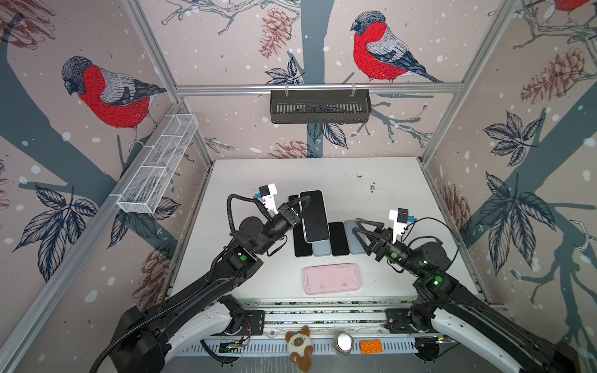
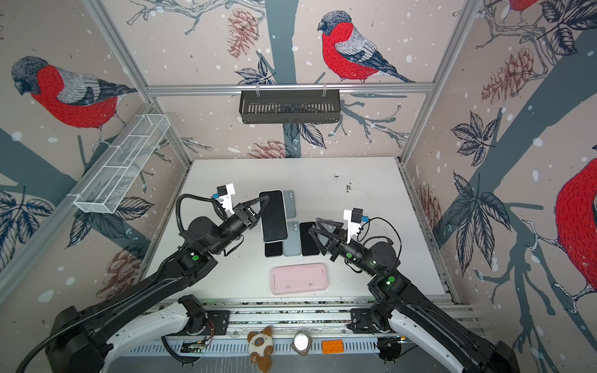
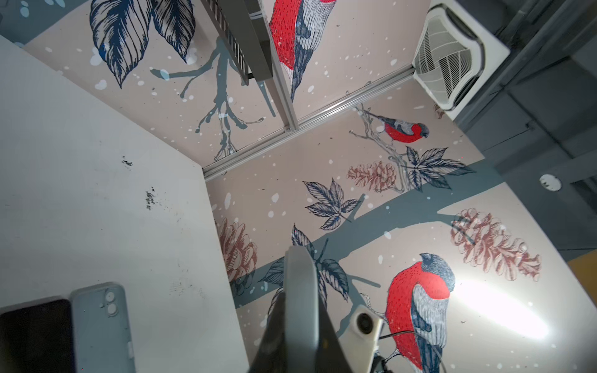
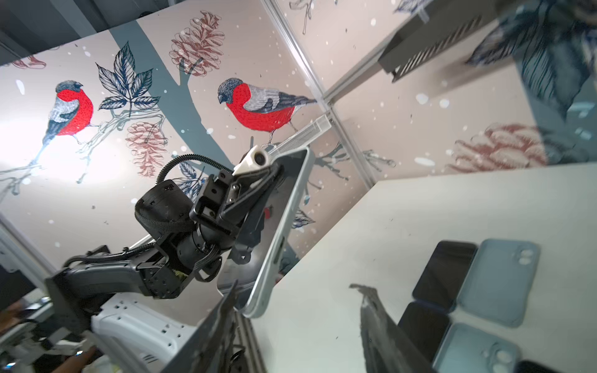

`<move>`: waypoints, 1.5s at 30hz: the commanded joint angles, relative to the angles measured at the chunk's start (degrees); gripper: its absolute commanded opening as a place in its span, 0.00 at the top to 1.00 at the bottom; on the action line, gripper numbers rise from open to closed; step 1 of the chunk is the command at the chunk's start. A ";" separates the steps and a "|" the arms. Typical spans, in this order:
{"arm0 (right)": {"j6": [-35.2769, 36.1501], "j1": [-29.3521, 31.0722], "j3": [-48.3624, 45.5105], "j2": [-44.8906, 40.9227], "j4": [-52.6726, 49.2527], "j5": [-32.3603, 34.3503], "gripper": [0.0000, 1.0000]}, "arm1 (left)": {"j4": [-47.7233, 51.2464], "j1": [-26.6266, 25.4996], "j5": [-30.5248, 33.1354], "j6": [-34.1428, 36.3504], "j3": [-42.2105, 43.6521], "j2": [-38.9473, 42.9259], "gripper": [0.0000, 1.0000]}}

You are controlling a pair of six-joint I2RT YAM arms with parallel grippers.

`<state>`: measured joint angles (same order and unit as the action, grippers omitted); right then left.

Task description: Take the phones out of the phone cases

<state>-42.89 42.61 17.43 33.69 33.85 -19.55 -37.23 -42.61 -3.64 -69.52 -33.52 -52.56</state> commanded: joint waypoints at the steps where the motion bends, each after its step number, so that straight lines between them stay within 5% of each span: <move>1: -8.28 1.80 -1.83 0.78 10.02 -0.73 0.38 | -10.89 -1.31 9.55 -5.49 1.15 1.73 1.00; 19: -9.24 12.39 -1.45 14.25 25.94 1.38 0.40 | -20.82 -3.71 11.99 -6.58 5.60 -0.33 1.00; 45: -9.14 12.54 0.38 21.75 29.46 1.65 0.46 | -28.68 -5.99 11.59 -6.52 7.95 -2.86 1.00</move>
<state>-52.25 55.37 17.80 55.37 61.21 -18.02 -58.37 -48.27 7.64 -76.01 -25.52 -55.40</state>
